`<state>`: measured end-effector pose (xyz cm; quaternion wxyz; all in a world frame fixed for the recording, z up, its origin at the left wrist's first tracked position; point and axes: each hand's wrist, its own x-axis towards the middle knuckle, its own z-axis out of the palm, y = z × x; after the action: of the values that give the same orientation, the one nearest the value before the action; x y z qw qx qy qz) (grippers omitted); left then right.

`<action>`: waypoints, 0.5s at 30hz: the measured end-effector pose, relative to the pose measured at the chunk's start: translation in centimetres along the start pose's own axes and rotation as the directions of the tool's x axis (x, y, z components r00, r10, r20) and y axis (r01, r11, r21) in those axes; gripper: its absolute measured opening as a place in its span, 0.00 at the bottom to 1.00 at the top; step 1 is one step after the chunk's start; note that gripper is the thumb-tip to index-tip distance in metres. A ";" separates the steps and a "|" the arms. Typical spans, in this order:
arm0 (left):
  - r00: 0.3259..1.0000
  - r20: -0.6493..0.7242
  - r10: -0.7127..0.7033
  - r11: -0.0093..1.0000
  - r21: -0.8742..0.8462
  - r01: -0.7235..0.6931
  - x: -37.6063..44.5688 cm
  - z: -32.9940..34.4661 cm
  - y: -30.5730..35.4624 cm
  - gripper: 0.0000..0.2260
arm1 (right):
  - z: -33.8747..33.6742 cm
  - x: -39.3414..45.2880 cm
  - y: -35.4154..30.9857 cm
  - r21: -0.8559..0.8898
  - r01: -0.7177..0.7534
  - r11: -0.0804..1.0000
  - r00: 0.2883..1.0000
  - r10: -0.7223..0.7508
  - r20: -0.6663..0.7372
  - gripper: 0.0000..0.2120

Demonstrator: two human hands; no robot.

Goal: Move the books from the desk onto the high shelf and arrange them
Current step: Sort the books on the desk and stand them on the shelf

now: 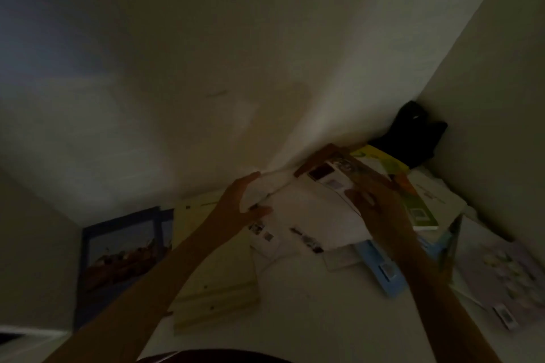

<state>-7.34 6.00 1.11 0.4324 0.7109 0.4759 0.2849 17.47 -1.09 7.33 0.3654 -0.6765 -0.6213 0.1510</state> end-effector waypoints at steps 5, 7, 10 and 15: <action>0.973 -0.025 -0.230 0.960 -0.169 0.223 -1.7 -2.4 0.5 0.24 | 4.5 6.2 -4.1 0.146 0.094 0.985 0.928 -0.140 0.346 0.18; 0.926 -0.114 -0.361 0.913 -0.244 0.326 -2.9 -3.1 -0.8 0.22 | 8.7 7.1 -4.4 0.062 0.073 0.995 0.953 -0.088 0.289 0.17; 0.805 -0.199 -0.558 0.790 -0.424 0.443 -5.3 -3.6 -4.8 0.21 | 16.1 4.5 -2.1 0.035 -0.125 0.992 0.951 0.109 0.290 0.21; 0.672 -0.244 -0.699 0.711 -0.335 0.618 -8.0 -3.1 -11.5 0.23 | 23.5 -3.3 -0.7 0.055 -0.703 0.709 0.620 0.573 0.536 0.33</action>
<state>-17.94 1.68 -7.55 0.4907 0.3724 0.7351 0.2830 0.90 2.98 -9.20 0.2054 -0.7395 -0.3820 0.5147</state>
